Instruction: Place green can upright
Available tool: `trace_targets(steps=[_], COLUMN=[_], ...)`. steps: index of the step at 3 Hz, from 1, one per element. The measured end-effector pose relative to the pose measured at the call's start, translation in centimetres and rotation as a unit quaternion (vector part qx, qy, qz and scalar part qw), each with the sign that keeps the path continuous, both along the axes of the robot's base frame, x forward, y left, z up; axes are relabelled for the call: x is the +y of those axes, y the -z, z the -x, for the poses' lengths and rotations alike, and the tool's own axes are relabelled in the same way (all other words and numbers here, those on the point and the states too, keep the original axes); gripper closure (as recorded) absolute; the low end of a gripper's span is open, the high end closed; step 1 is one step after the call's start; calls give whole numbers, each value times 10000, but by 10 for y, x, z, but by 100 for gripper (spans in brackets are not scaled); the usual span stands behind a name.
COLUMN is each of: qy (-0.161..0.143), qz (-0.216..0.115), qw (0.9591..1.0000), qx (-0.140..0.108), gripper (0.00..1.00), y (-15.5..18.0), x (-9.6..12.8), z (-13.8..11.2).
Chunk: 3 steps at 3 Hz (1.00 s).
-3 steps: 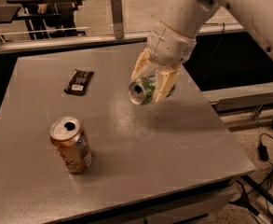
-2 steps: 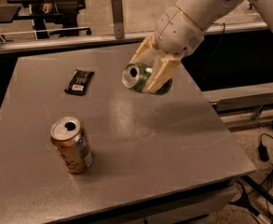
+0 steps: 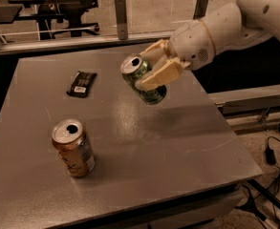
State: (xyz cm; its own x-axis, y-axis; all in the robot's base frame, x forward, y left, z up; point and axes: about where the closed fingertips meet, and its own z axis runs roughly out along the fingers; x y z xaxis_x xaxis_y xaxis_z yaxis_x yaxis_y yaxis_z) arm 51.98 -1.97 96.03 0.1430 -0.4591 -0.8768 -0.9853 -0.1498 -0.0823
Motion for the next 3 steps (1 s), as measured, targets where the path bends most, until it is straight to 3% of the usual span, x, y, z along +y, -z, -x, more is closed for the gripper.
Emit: trace_targets(steps=[1, 2, 3], qy=[345, 467, 502], qz=[-833, -1358, -1670], qw=[9956, 9892, 9842], qx=[261, 293, 316], gripper=[100, 100, 100], y=[9, 20, 28], x=[1, -2, -3], z=[-8, -12, -14])
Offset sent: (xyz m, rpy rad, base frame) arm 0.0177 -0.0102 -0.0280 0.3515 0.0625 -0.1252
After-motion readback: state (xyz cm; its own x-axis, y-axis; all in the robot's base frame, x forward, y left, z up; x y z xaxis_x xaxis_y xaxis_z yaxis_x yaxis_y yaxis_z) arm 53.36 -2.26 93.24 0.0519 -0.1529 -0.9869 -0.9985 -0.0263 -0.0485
